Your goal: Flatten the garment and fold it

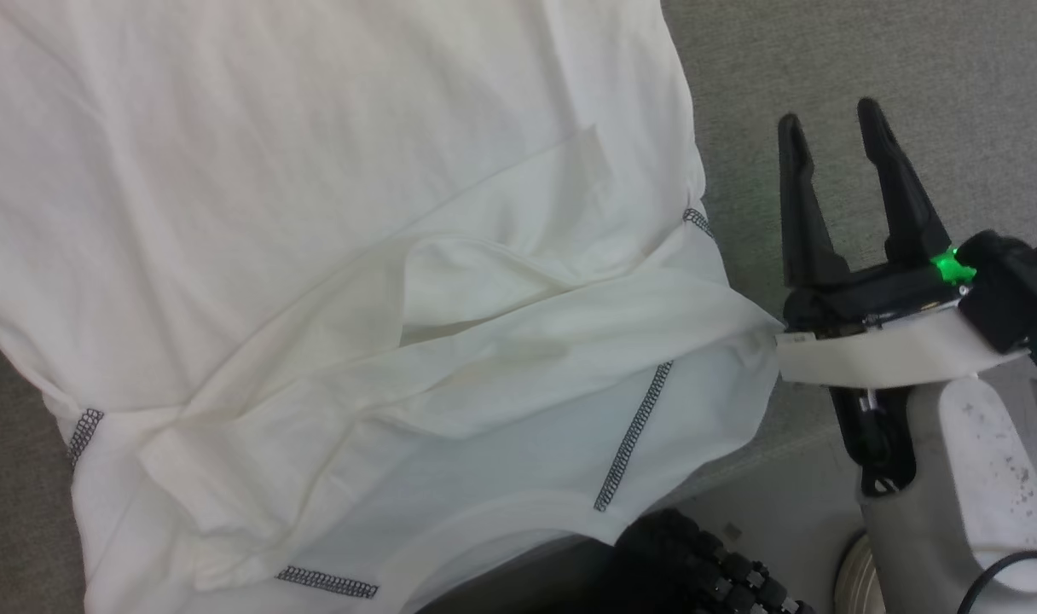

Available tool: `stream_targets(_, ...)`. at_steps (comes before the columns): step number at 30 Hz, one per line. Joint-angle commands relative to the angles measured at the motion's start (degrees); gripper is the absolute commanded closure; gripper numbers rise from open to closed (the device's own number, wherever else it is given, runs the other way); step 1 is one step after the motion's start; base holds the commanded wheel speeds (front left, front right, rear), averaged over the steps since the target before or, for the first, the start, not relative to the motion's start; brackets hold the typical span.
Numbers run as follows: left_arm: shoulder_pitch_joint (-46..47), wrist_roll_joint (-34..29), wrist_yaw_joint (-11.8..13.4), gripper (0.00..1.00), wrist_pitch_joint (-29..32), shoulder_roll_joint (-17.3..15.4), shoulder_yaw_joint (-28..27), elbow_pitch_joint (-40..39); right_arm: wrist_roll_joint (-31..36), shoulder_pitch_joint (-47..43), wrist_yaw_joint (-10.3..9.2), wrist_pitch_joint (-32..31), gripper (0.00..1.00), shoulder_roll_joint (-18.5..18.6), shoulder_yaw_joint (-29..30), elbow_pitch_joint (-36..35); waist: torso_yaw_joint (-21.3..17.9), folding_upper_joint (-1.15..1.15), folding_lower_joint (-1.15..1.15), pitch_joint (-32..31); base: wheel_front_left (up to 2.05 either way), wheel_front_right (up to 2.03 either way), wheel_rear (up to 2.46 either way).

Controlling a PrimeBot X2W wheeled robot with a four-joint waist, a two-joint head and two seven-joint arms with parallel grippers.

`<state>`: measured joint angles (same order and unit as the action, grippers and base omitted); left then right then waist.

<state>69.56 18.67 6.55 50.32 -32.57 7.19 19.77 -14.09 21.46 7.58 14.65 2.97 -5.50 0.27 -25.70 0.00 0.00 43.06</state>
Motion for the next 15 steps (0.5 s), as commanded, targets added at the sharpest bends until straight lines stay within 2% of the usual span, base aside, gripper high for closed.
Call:
stream_targets(1, -1.5, 0.2, -0.3, 1.0, 0.5, 0.4, 0.6, 1.0, 1.0, 2.9, -0.09, -0.1, 0.0, -0.1, -0.2, -0.6, 0.7, 0.0, 0.0, 0.0, 0.0, 0.0, 0.0)
stream_targets(5, -1.8, 0.5, -0.9, 1.0, -1.3, 1.1, 1.3, -0.1, 2.7, 11.5, -0.09, -4.6, 0.0, -0.1, -0.6, -0.4, 2.2, 0.0, 0.0, -0.1, 0.0, 0.0, 0.0)
stream_targets(9, -1.7, 1.2, -1.6, 1.0, -2.9, 2.7, 2.1, -0.7, 2.5, 22.9, -0.09, -11.8, 0.0, -0.1, 0.2, 3.7, 4.5, 0.0, 0.0, 0.0, 0.0, 0.0, 0.0)
stream_targets(15, 0.1, 1.7, -3.3, 1.0, -6.3, 5.3, 4.0, -1.0, 0.1, 39.0, -0.09, -23.7, 0.0, -0.1, 5.1, 17.0, 8.6, 0.0, 0.0, 1.1, 0.0, 0.0, 0.0)
